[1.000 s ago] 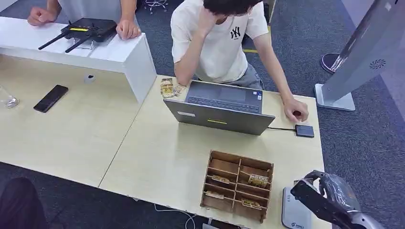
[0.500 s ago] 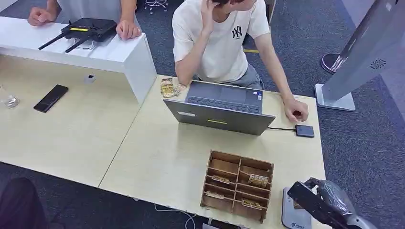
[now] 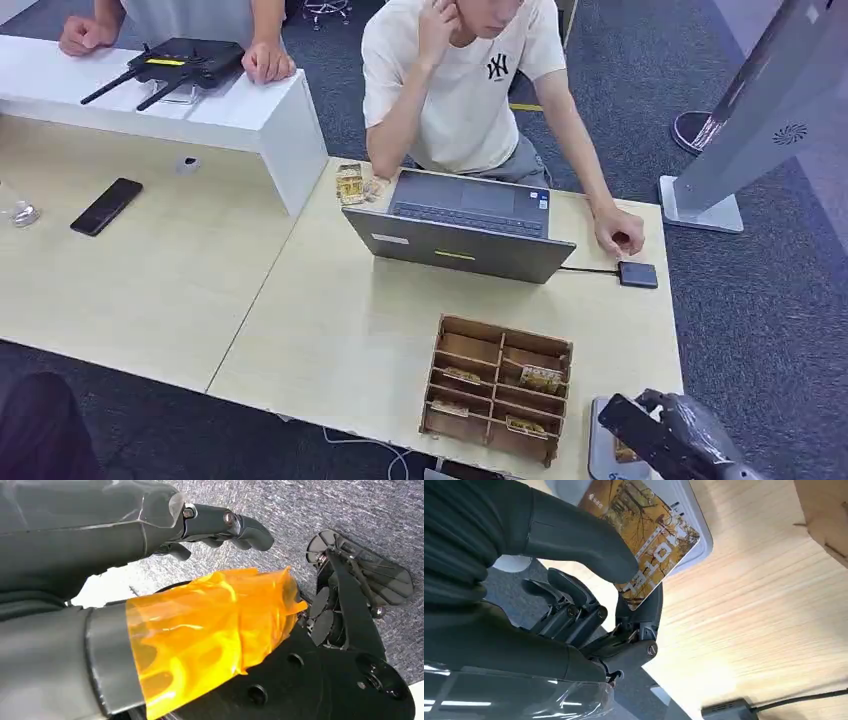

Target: Pass the card to the sensor for recognition and then transmit it.

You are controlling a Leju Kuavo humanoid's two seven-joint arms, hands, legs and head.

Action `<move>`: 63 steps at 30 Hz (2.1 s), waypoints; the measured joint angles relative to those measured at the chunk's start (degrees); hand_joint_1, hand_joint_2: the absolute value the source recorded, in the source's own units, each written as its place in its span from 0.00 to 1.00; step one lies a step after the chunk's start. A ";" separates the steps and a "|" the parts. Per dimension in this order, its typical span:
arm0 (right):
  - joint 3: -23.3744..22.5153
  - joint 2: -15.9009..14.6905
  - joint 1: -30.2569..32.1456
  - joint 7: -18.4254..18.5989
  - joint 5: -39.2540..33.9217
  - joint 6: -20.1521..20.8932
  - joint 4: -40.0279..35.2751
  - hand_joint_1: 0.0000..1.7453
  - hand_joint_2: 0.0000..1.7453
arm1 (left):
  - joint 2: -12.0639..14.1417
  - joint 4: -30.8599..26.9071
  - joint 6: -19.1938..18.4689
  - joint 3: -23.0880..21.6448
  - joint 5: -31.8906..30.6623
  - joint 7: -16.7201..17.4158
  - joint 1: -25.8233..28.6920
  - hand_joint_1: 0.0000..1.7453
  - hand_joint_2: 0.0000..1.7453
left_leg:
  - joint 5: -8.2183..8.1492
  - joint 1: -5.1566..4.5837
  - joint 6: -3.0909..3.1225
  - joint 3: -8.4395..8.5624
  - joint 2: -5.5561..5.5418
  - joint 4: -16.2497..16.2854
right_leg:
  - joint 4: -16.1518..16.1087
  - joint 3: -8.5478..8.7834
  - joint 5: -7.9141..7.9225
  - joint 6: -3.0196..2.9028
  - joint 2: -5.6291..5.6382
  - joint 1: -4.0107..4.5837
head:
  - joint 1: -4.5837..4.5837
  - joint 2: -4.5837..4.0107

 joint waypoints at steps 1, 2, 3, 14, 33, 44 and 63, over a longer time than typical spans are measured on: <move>0.04 0.00 -0.01 0.00 0.00 0.00 0.02 1.00 1.00 | 0.02 0.00 0.00 0.00 0.00 0.00 0.00 0.00 0.00 | 0.00 0.00 0.00 0.00 0.00 0.00 | 0.00 0.00 0.00 0.00 0.00 0.00 | 0.00 0.00; 0.09 0.00 -0.03 0.00 0.02 0.02 0.09 1.00 1.00 | 0.02 0.00 0.00 0.00 0.00 0.00 0.00 0.00 0.00 | 0.00 0.00 0.00 0.00 0.00 0.00 | 0.00 0.00 0.00 0.00 0.00 0.00 | -0.02 0.00; 0.18 0.00 -0.07 0.00 0.00 0.04 0.20 1.00 1.00 | 0.02 0.00 0.00 0.00 0.00 -0.02 0.00 0.00 0.00 | 0.00 0.00 0.00 0.00 0.00 0.00 | 0.00 0.00 0.00 0.00 0.00 0.00 | 0.00 0.00; 1.23 0.09 -0.82 0.15 0.44 -0.09 1.73 1.00 1.00 | 0.02 0.00 0.04 -0.02 0.18 0.00 -0.04 0.00 0.00 | 0.00 0.00 0.00 -0.01 -0.01 0.00 | 0.00 0.01 0.00 0.00 -0.01 0.00 | 0.00 0.00; 1.29 0.96 -1.45 -0.31 1.07 -0.39 3.06 1.00 1.00 | 0.02 0.00 0.07 -0.11 0.66 0.00 -0.08 0.00 0.00 | 0.00 0.00 0.00 0.00 -0.01 0.00 | 0.00 0.01 0.00 0.00 -0.01 0.00 | 0.00 0.00; 1.42 1.62 -1.41 -0.35 1.20 -0.98 3.41 1.00 1.00 | 0.02 0.00 0.09 -0.13 0.66 0.00 -0.08 0.00 0.00 | 0.00 0.00 0.00 0.00 0.00 0.00 | 0.00 0.01 0.00 0.00 -0.01 0.00 | 0.00 0.00; 1.79 2.84 -1.40 -0.35 1.40 -1.31 4.48 1.00 1.00 | 0.02 0.00 0.17 -0.22 0.96 0.00 -0.08 0.00 0.00 | 0.00 0.00 0.00 0.00 -0.01 0.00 | 0.00 0.01 0.00 0.00 -0.01 0.00 | 0.00 0.00</move>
